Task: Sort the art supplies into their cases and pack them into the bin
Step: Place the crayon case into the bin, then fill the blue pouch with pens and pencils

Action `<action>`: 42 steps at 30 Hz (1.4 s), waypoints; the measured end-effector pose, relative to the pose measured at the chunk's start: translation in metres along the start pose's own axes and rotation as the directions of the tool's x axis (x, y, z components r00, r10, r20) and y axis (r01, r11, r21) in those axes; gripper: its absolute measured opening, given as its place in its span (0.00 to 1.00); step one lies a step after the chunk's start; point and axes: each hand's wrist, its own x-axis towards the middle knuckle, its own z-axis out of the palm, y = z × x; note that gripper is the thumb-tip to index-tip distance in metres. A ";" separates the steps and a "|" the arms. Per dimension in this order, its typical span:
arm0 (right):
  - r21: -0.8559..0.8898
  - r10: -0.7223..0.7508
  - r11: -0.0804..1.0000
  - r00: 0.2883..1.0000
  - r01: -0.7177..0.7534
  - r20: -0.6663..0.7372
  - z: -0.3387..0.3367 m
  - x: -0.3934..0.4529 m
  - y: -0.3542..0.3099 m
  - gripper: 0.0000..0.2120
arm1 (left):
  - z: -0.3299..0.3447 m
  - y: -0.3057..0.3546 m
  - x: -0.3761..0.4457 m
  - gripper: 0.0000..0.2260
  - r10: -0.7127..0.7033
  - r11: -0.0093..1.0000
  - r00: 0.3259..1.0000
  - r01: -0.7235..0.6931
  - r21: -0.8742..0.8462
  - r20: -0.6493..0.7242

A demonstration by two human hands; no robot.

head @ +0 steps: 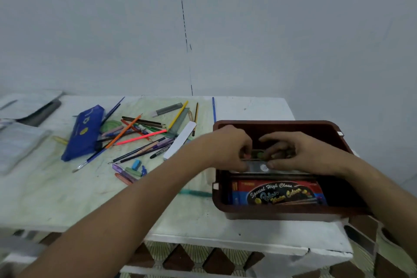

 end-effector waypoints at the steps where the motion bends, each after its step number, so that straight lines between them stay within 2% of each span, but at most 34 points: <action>1: 0.014 -0.040 0.999 0.998 0.041 -0.042 0.002 0.008 -0.016 0.28 | -0.013 -0.012 -0.009 0.13 -0.029 0.999 0.994 0.025 -0.043 -0.101; 3: 0.025 -0.127 0.991 0.986 0.131 -0.106 0.010 0.029 -0.048 0.21 | -0.036 -0.045 -0.032 0.11 -0.108 0.988 0.961 0.076 -0.132 -0.256; 5: 0.009 -0.207 0.978 0.968 0.210 -0.146 0.021 0.057 -0.081 0.16 | -0.054 -0.085 -0.059 0.11 -0.199 0.972 0.929 0.147 -0.184 -0.311; 8: -0.045 -0.283 0.959 0.947 0.279 -0.152 0.046 0.108 -0.133 0.12 | -0.071 -0.151 -0.103 0.08 -0.316 0.941 0.894 0.252 -0.226 -0.317; 13: -0.165 -0.336 0.932 0.940 0.322 -0.064 0.114 0.205 -0.221 0.10 | -0.074 -0.274 -0.185 0.08 -0.441 0.893 0.844 0.378 -0.244 -0.305; 16: -0.127 -0.367 0.925 0.929 0.359 -0.049 0.178 0.261 -0.266 0.09 | -0.065 -0.342 -0.239 0.09 -0.516 0.853 0.809 0.454 -0.259 -0.282; 20: -0.069 -0.319 0.945 0.948 0.319 0.004 0.270 0.328 -0.300 0.08 | -0.047 -0.428 -0.311 0.14 -0.642 0.763 0.739 0.589 -0.264 -0.205; 25: -0.010 -0.185 0.983 0.982 0.185 -0.033 0.371 0.375 -0.316 0.12 | -0.023 -0.512 -0.377 0.20 -0.800 0.599 0.581 0.762 -0.244 -0.151; 27: 0.038 -0.103 0.994 0.992 0.106 -0.069 0.402 0.384 -0.318 0.13 | -0.014 -0.530 -0.389 0.21 -0.820 0.571 0.553 0.779 -0.258 -0.145; 30: 0.131 0.002 0.991 0.996 0.010 -0.095 0.435 0.393 -0.319 0.19 | 0.002 -0.544 -0.393 0.23 -0.819 0.574 0.548 0.775 -0.264 -0.169; 32: 0.177 0.035 0.984 0.990 -0.010 -0.137 0.449 0.395 -0.321 0.20 | 0.009 -0.547 -0.390 0.25 -0.810 0.587 0.548 0.768 -0.256 -0.211; 35: 0.249 0.071 0.968 0.975 -0.017 -0.211 0.459 0.397 -0.326 0.17 | 0.013 -0.545 -0.385 0.22 -0.795 0.607 0.568 0.748 -0.268 -0.213; 39: 0.322 0.102 0.947 0.960 -0.013 -0.260 0.461 0.393 -0.329 0.15 | 0.014 -0.532 -0.382 0.19 -0.778 0.611 0.598 0.652 -0.449 -0.191; 42: 0.369 0.105 0.929 0.952 0.009 -0.287 0.451 0.374 -0.325 0.18 | 0.009 -0.512 -0.384 0.21 -0.779 0.595 0.584 0.573 -0.563 -0.230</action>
